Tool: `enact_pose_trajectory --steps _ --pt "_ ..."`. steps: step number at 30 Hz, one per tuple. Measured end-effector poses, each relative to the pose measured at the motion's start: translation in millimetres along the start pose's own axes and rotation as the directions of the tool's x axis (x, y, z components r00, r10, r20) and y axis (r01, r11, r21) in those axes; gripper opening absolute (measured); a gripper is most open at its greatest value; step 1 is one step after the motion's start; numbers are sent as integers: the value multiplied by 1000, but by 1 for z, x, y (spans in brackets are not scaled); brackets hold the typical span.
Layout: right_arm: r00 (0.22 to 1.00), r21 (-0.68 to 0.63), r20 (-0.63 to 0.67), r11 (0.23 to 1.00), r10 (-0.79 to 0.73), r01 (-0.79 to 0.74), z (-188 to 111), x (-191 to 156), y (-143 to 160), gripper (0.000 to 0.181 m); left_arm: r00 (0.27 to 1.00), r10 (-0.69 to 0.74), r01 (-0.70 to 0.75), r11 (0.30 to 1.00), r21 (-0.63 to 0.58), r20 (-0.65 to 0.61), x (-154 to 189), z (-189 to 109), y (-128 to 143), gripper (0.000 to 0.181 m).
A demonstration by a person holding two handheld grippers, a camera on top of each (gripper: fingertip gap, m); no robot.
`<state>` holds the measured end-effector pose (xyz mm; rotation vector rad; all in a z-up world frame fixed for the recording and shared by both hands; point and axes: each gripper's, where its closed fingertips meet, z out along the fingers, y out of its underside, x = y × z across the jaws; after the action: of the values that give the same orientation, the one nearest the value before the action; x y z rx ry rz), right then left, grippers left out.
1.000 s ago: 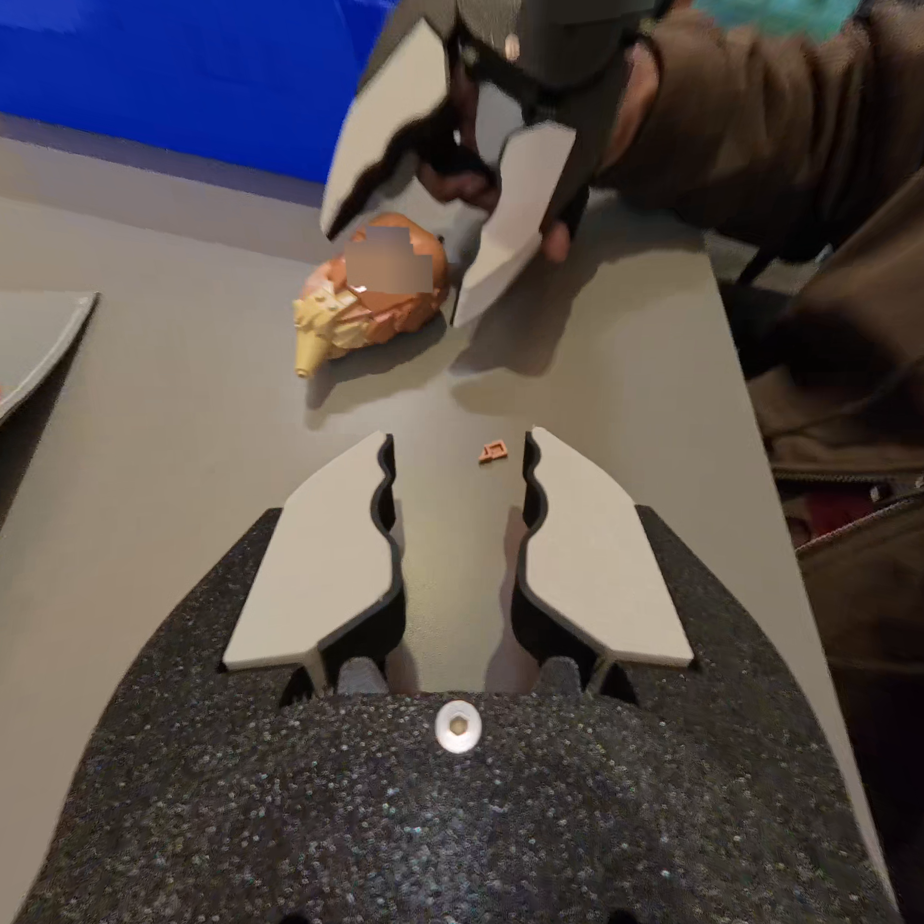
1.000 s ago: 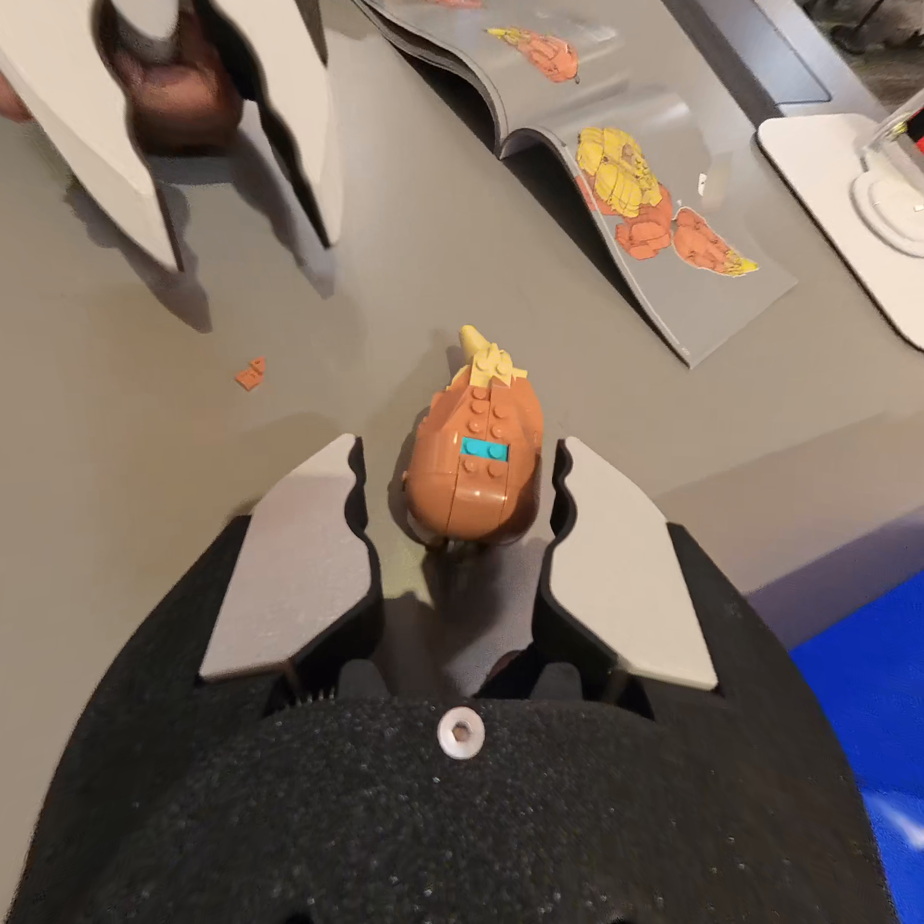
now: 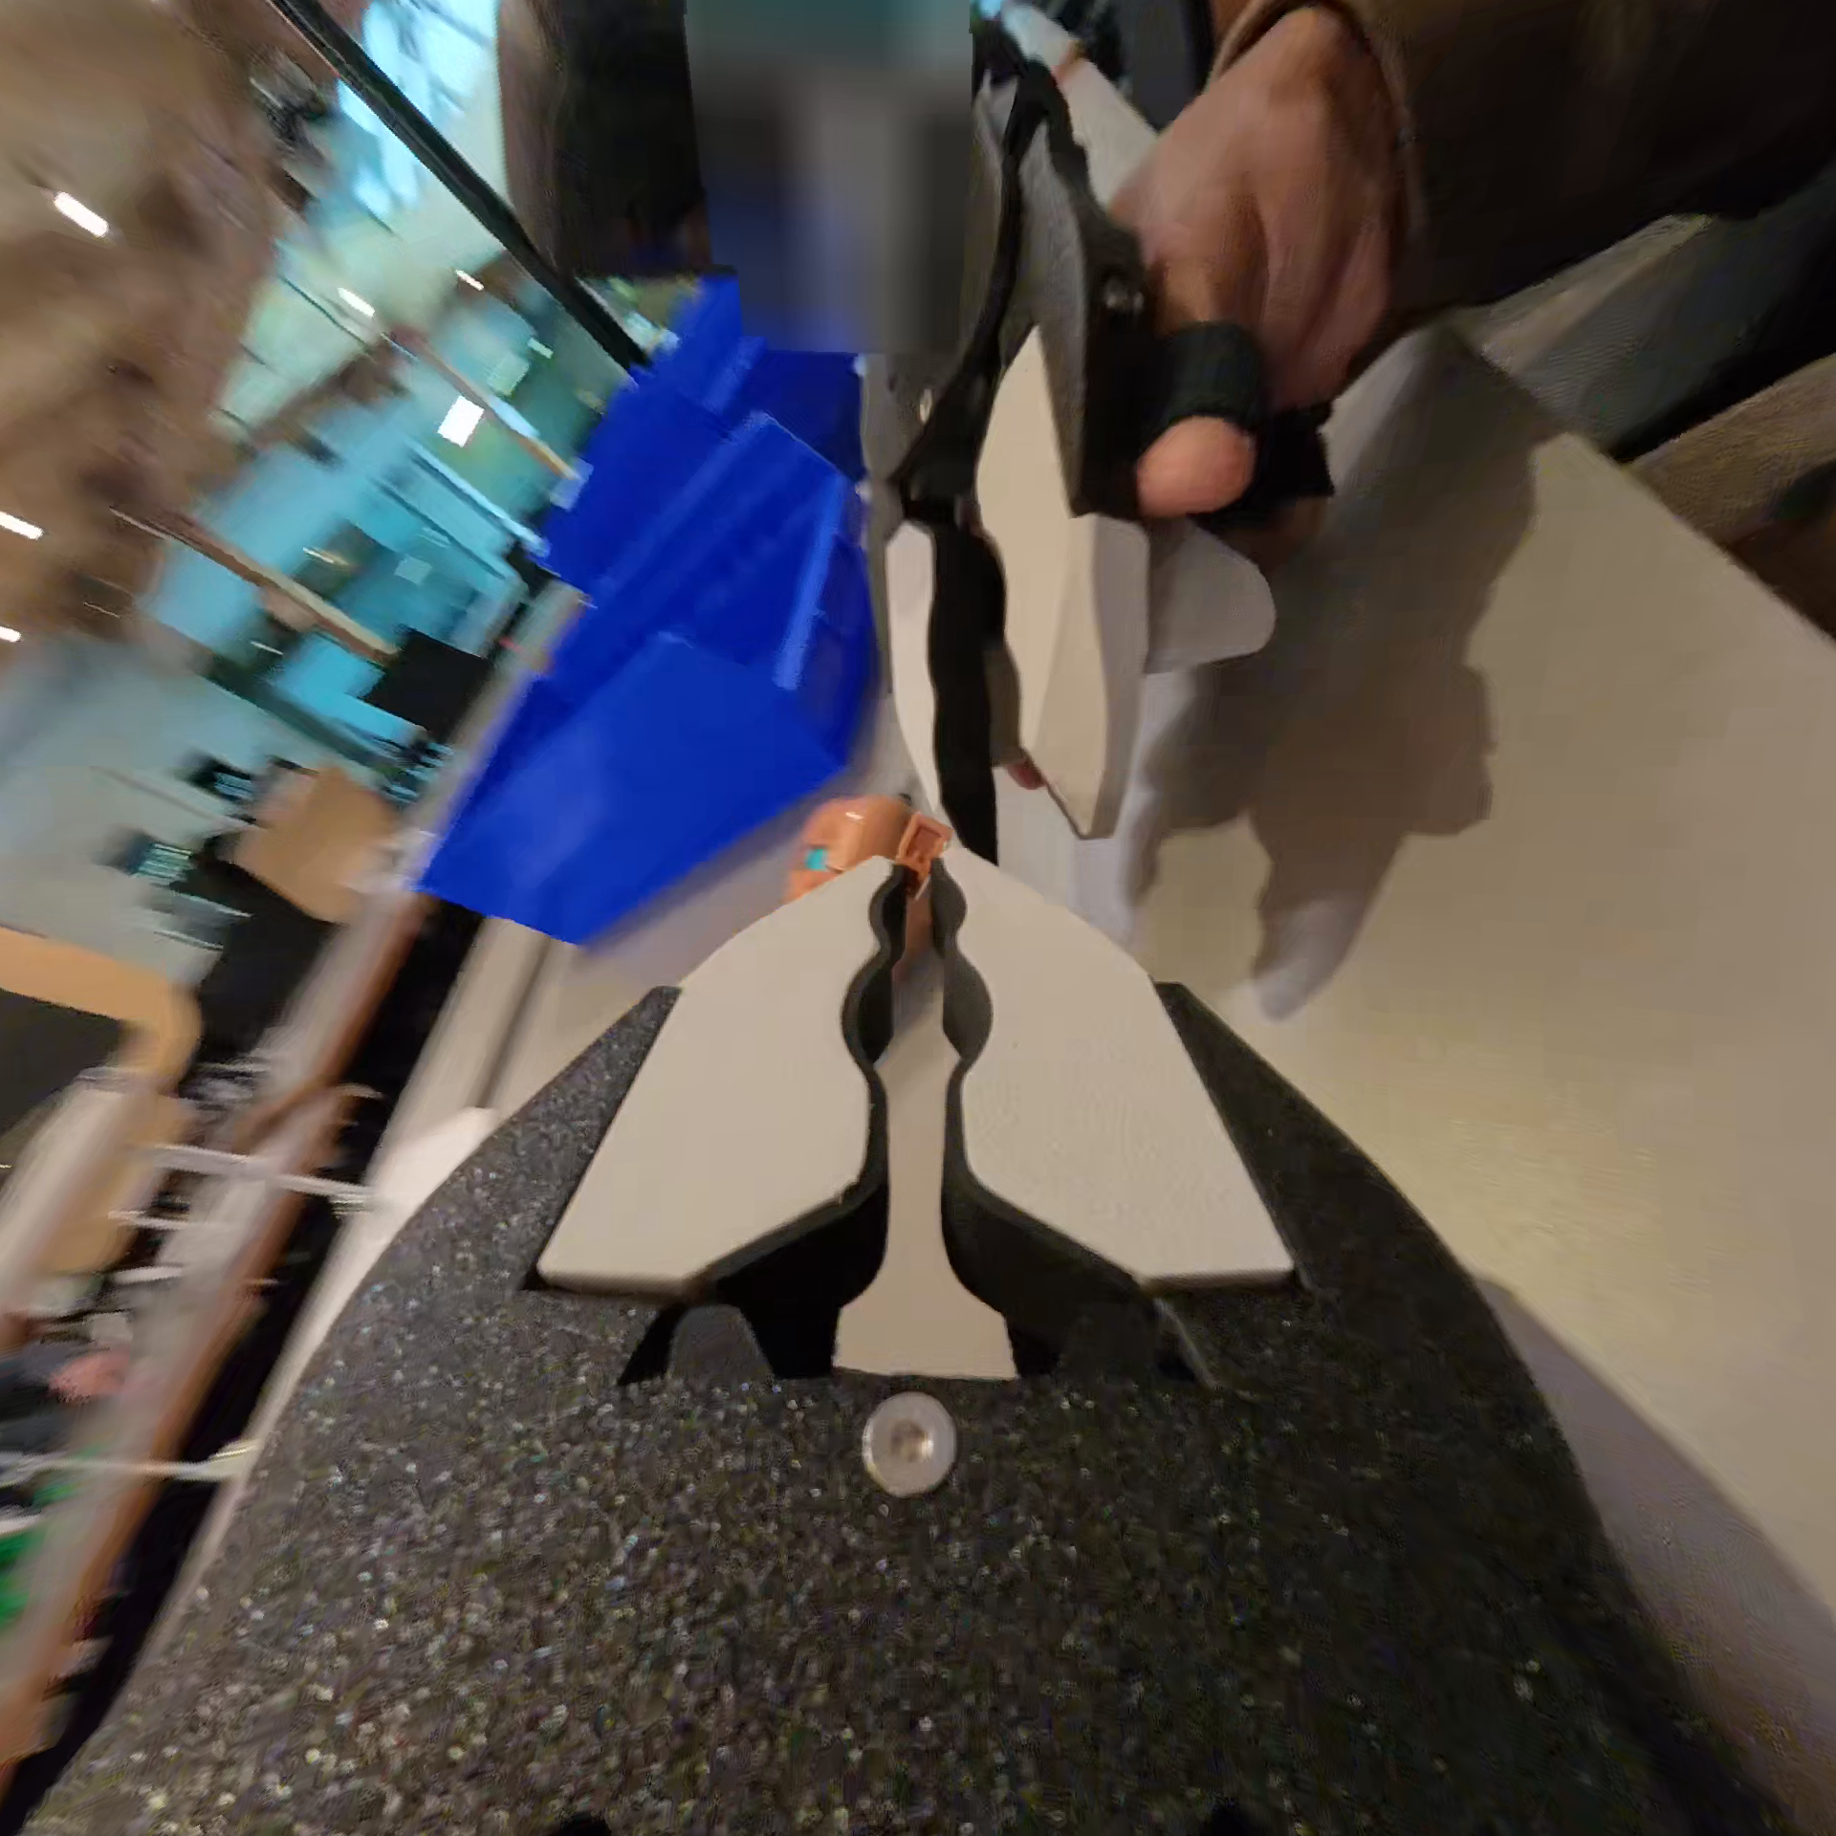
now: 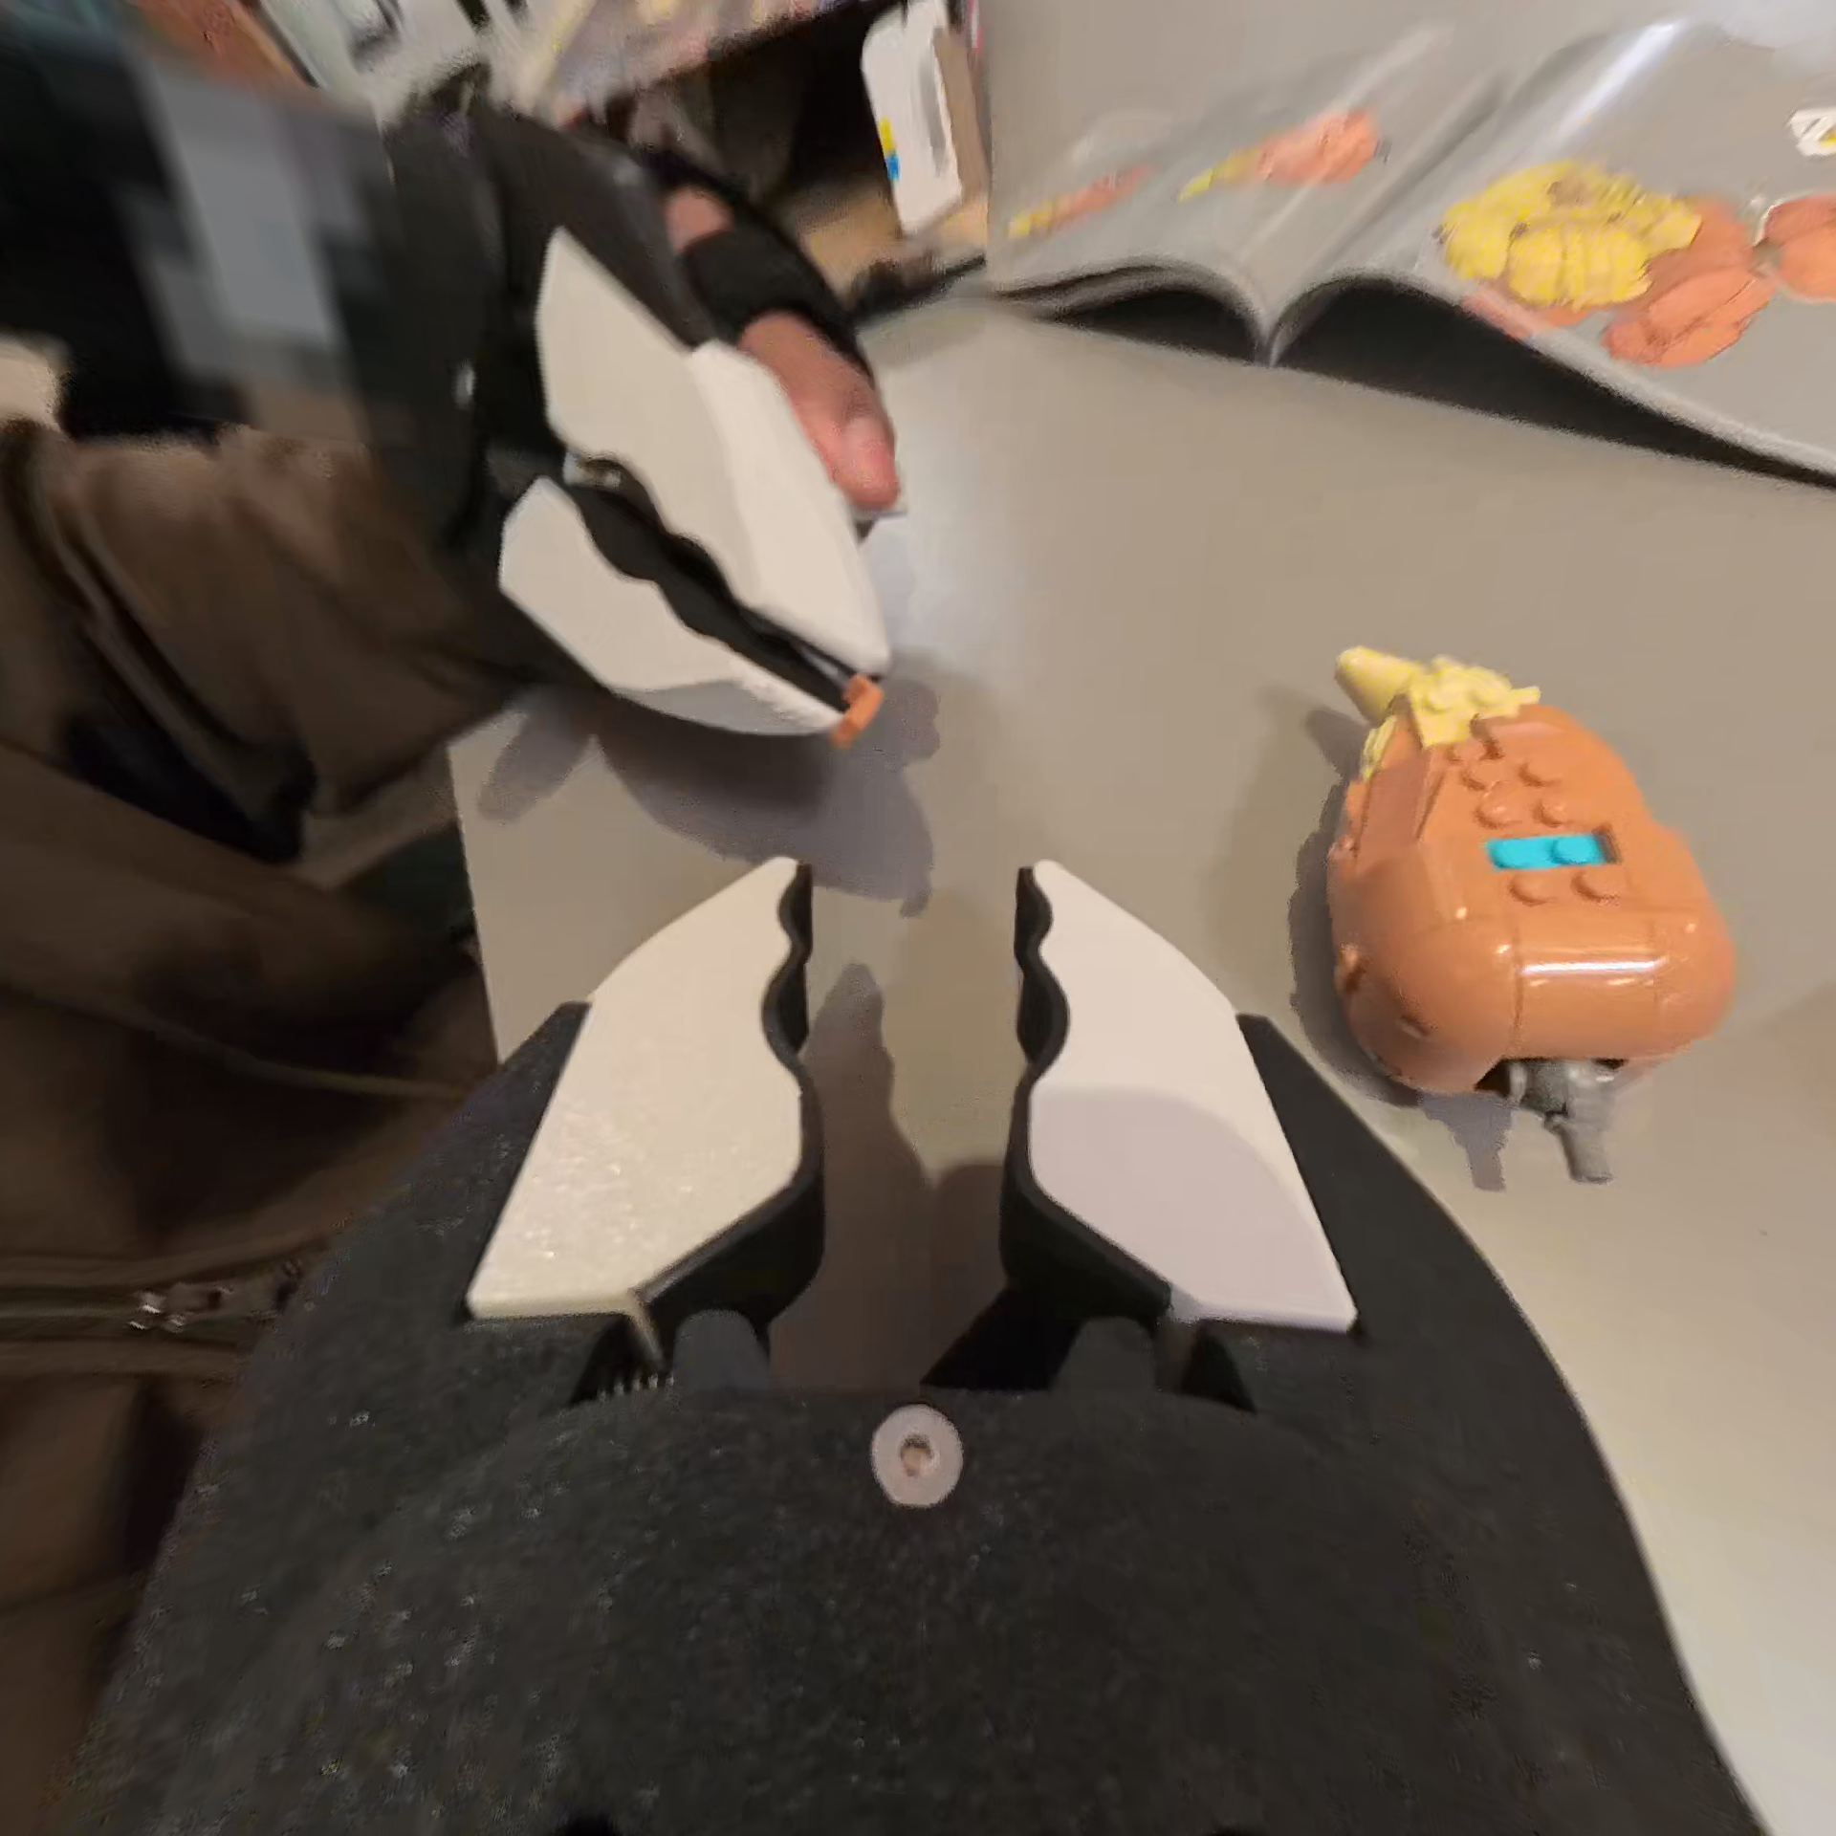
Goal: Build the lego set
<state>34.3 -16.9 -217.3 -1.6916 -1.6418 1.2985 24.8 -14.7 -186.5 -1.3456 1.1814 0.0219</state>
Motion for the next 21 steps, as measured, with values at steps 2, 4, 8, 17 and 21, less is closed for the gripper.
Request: enact_pose_trajectory --steps 2,4,8,17,21 --pt "998 84 50 995 42 -46 -5 -4 -18 32 991 91 -92 996 0 93 -9 -5 -5 4" --pt "990 146 116 985 78 -94 -10 -9 -32 27 972 169 -168 986 -21 161 -15 -8 -5 4" --pt "982 180 161 975 101 -130 -10 -12 -43 24 933 277 -273 961 -53 231 -19 -11 -8 4" --pt "987 188 157 979 44 -74 -3 -16 -50 10 884 383 -374 923 -88 266 -18 -11 -13 4" --pt "991 189 132 982 -5 -20 0 -16 -49 4 880 395 -383 919 -96 262 -16 -11 -11 5"
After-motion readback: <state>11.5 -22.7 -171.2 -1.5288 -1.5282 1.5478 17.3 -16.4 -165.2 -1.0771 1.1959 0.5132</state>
